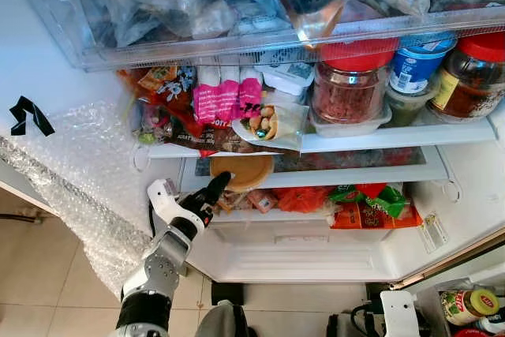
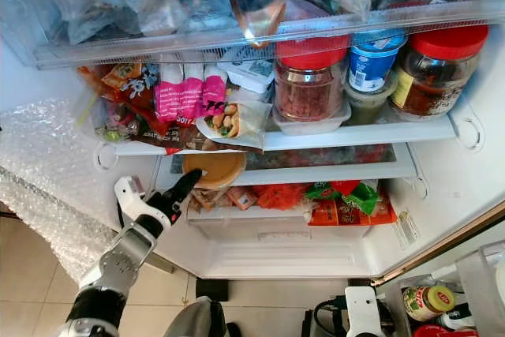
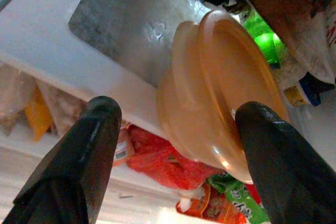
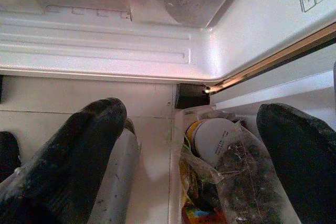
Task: Restocking fridge
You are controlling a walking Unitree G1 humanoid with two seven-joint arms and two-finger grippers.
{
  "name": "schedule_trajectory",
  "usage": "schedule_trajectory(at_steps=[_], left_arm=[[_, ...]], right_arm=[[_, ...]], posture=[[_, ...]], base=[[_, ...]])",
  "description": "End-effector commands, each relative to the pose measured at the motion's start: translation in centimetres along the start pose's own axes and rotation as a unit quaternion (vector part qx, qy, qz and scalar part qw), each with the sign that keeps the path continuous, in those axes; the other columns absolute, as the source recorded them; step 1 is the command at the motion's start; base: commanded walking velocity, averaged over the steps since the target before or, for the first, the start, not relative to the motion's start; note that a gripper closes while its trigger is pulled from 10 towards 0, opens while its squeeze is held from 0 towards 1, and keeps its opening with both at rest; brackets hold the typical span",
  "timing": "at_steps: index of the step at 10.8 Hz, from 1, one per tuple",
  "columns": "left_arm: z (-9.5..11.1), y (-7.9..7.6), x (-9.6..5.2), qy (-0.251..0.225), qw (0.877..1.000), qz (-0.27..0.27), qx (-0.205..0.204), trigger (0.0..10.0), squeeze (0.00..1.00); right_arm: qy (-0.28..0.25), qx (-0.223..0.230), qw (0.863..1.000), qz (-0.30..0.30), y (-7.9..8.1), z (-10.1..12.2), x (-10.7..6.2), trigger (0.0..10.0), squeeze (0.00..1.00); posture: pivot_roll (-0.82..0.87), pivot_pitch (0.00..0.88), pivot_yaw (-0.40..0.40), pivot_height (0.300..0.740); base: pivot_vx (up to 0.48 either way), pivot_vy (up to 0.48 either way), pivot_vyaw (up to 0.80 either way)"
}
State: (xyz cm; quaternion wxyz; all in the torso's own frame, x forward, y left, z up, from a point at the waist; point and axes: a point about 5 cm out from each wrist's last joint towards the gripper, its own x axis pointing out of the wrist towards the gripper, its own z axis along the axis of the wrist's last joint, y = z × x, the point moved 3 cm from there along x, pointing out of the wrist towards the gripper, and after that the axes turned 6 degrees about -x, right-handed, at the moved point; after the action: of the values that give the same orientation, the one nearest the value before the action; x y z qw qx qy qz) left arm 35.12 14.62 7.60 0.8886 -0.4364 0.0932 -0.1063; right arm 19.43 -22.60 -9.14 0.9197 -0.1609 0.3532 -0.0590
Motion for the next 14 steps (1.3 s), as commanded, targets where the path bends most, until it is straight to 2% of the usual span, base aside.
schedule_trajectory(at_steps=[1, 3, 5, 10, 12, 14], left_arm=[[0.7, 1.3, -0.9, -0.001, 1.000, 0.027, 0.012, 10.0, 0.00], [0.8, 0.8, -1.4, 0.013, 1.000, 0.013, 0.018, 10.0, 0.00], [1.0, 0.3, -1.2, 0.004, 1.000, 0.009, 0.016, 10.0, 0.00], [1.2, -2.3, 1.6, -0.001, 0.999, -0.027, -0.030, 10.0, 0.00], [1.2, -2.6, 2.7, -0.001, 0.999, -0.025, -0.046, 10.0, 0.00], [1.0, -2.6, 2.8, 0.003, 0.998, -0.027, -0.048, 10.0, 0.00]], right_arm=[[0.143, -0.022, 0.988, 0.052, 2.6, -7.2, -3.2, 10.0, 0.00], [0.146, -0.022, 0.988, 0.051, 2.7, -7.3, -3.2, 10.0, 0.00], [0.147, -0.023, 0.987, 0.051, 2.6, -7.4, -3.3, 10.0, 0.00], [0.139, -0.024, 0.989, 0.047, 2.3, -7.1, -3.1, 10.0, 0.00], [0.136, -0.023, 0.989, 0.047, 2.3, -6.9, -3.0, 10.0, 0.00], [0.134, -0.022, 0.990, 0.046, 2.4, -6.8, -2.9, 10.0, 0.00]], posture=[[-0.17, 0.198, 0.165, 0.652], [-0.17, 0.198, 0.167, 0.652], [-0.16, 0.199, 0.164, 0.652], [-0.17, 0.204, 0.154, 0.652], [-0.17, 0.210, 0.158, 0.652], [-0.17, 0.216, 0.159, 0.652]], base=[[0.000, 0.000, 0.00], [0.000, 0.000, 0.00], [0.000, 0.000, 0.00], [0.000, 0.000, 0.00], [0.000, 0.000, 0.00], [0.000, 0.000, 0.00]])
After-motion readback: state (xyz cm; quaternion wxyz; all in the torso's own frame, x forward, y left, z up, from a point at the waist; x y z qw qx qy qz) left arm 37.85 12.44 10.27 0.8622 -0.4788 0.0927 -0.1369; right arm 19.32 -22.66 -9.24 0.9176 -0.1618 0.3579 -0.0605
